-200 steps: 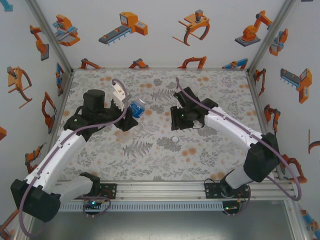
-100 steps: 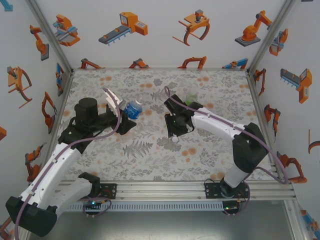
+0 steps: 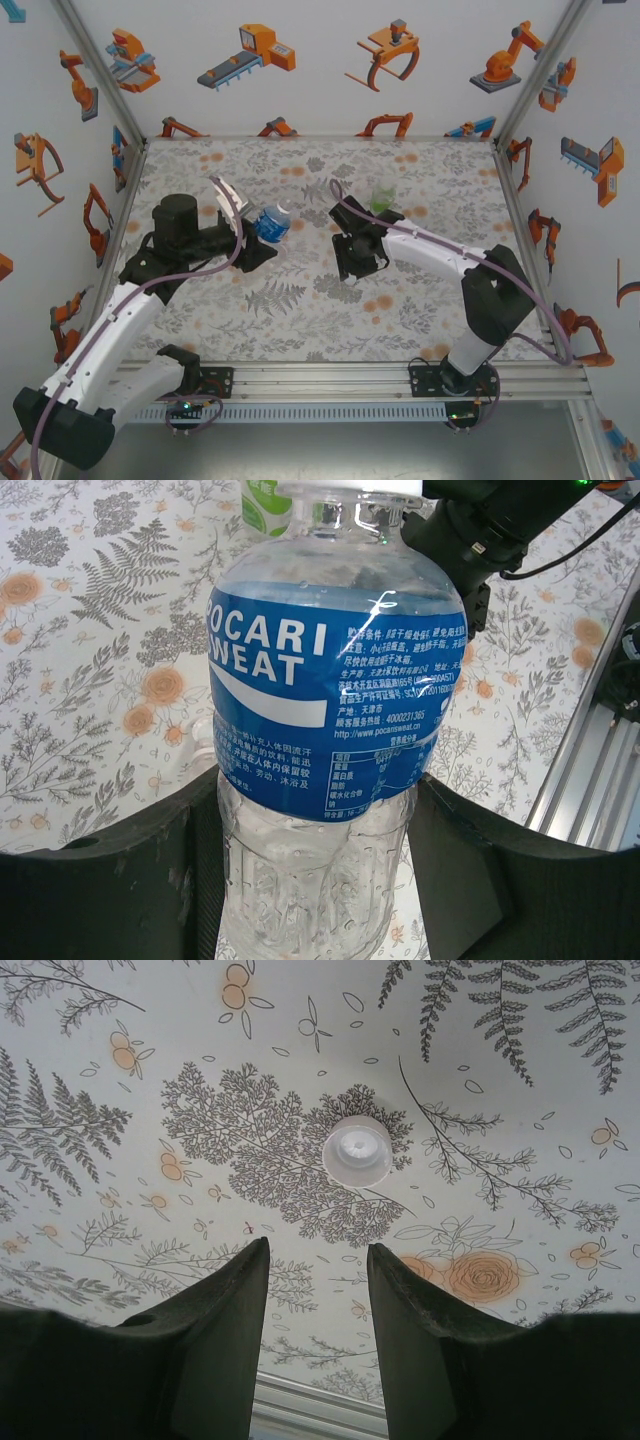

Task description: Screw on the bottle caps

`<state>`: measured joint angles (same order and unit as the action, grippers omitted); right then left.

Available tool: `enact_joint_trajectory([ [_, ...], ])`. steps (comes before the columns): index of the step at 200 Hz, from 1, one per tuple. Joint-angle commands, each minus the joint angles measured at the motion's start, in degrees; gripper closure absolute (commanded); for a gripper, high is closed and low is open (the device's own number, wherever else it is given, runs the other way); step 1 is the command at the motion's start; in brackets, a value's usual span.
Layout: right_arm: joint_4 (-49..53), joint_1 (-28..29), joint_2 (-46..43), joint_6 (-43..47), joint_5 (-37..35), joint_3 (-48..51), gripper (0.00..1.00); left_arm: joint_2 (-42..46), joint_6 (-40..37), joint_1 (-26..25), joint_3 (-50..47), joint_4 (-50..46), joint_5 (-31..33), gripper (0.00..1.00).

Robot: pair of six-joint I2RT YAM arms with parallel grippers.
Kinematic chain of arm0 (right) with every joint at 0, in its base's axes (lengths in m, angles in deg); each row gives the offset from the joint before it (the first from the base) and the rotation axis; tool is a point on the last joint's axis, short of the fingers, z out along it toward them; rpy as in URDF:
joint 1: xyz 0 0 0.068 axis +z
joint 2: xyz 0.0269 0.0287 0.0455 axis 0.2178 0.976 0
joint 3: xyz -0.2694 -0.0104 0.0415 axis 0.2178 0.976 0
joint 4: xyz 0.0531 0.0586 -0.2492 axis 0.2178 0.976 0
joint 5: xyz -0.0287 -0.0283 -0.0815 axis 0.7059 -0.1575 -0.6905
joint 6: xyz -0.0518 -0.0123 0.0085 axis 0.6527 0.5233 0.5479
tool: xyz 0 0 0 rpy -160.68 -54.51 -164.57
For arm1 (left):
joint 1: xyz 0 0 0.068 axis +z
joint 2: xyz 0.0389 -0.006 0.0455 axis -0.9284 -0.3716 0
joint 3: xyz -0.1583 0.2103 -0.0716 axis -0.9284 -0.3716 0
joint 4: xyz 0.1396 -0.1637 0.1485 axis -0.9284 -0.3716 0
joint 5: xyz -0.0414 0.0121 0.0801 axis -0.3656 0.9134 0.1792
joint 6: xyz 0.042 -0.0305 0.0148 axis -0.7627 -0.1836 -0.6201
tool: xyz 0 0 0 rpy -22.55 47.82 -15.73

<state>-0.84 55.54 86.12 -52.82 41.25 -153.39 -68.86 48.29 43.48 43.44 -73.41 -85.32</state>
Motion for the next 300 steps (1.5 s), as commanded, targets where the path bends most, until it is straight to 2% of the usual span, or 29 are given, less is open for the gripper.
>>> enact_joint_trajectory([
  [1,-0.81,0.54,0.18,-1.04,-1.11,1.37,0.56,-0.32,-0.76,0.19,0.45,1.24,-1.61,1.00],
  [300,-5.99,0.53,6.67,-0.54,-4.64,-0.92,0.54,-1.63,-1.17,0.20,0.80,0.48,-0.16,1.00],
])
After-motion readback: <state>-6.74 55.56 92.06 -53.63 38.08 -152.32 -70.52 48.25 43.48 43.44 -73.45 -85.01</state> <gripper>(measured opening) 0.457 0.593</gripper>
